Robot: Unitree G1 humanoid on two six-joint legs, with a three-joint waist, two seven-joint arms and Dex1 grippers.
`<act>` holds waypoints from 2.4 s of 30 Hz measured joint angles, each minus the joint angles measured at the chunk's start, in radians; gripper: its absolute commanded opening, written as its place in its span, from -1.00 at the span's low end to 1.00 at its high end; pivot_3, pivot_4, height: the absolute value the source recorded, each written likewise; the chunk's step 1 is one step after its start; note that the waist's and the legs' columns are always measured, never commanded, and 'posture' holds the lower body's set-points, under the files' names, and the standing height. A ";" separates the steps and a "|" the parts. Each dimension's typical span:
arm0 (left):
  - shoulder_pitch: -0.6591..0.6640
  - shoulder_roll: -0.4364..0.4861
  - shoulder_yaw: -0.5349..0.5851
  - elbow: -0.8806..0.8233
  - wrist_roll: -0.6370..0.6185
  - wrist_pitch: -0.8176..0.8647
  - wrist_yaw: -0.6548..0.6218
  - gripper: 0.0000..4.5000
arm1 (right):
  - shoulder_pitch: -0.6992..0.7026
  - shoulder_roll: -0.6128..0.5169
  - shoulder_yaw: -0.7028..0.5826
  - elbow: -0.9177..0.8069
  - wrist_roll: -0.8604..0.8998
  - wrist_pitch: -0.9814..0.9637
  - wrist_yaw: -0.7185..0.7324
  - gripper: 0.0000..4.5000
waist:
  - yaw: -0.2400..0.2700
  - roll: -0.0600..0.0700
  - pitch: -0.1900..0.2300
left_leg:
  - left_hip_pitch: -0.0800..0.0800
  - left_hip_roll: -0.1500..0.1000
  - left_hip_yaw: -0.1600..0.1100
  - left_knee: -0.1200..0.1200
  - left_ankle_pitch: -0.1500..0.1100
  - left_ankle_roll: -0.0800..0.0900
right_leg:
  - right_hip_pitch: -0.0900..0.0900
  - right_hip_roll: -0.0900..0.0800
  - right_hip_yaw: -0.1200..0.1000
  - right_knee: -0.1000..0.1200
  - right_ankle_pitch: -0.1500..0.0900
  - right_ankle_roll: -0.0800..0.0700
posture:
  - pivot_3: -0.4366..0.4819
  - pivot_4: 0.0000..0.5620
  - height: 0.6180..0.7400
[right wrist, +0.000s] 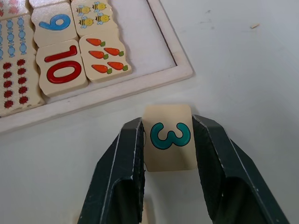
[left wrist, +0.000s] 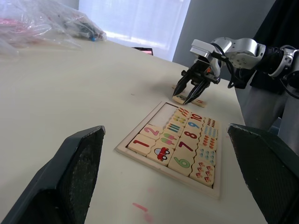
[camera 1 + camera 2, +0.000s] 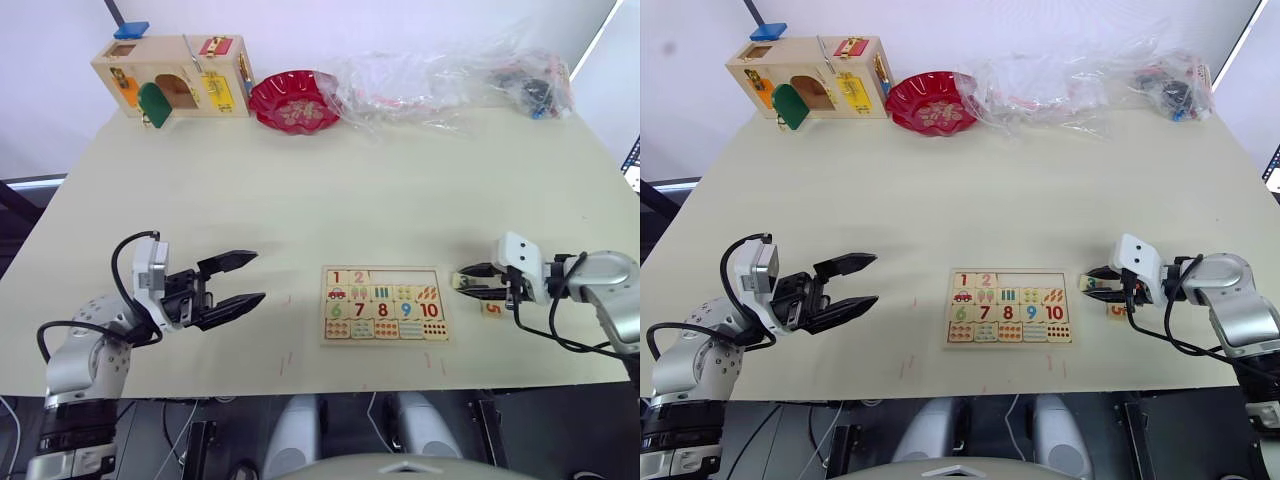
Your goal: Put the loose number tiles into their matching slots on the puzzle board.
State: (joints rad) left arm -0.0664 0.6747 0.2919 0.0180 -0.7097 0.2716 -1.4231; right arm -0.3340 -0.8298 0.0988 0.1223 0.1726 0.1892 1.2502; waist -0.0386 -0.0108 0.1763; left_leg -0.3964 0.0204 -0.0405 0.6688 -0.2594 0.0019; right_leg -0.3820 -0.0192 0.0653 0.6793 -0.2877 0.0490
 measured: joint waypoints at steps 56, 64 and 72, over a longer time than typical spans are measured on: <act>0.002 0.037 -0.005 -0.029 -0.002 0.010 -0.038 1.00 | 0.029 -0.032 -0.032 0.006 0.038 0.068 0.016 -0.34 | 0.000 0.000 0.000 | 0.000 0.000 0.000 0.000 0.000 0.000 | 0.000 0.000 0.000 0.000 0.000 0.000 | -0.05 -0.47 1.00; 0.002 0.037 -0.005 -0.029 -0.002 0.010 -0.038 1.00 | 0.028 -0.032 -0.032 0.000 0.039 0.067 0.028 -0.59 | 0.000 0.000 0.000 | 0.000 0.000 0.000 0.000 0.000 0.000 | 0.000 0.000 0.000 0.000 0.000 0.000 | -0.05 -0.47 1.00; 0.005 0.037 -0.002 -0.029 -0.002 0.010 -0.034 1.00 | -0.022 -0.044 -0.023 -0.196 0.022 0.138 -0.023 -0.59 | -0.002 0.002 0.002 | 0.000 0.000 0.000 0.000 0.000 0.000 | -0.001 0.000 0.001 0.000 0.000 0.000 | -0.05 -0.47 1.00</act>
State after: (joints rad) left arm -0.0611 0.7117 0.2897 -0.0114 -0.7116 0.2817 -1.4572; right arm -0.3559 -0.8740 0.0760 -0.0735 0.1949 0.3276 1.2272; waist -0.0410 -0.0091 0.1782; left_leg -0.3965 0.0206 -0.0402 0.6687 -0.2594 0.0019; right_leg -0.3827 -0.0195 0.0659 0.6795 -0.2878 0.0490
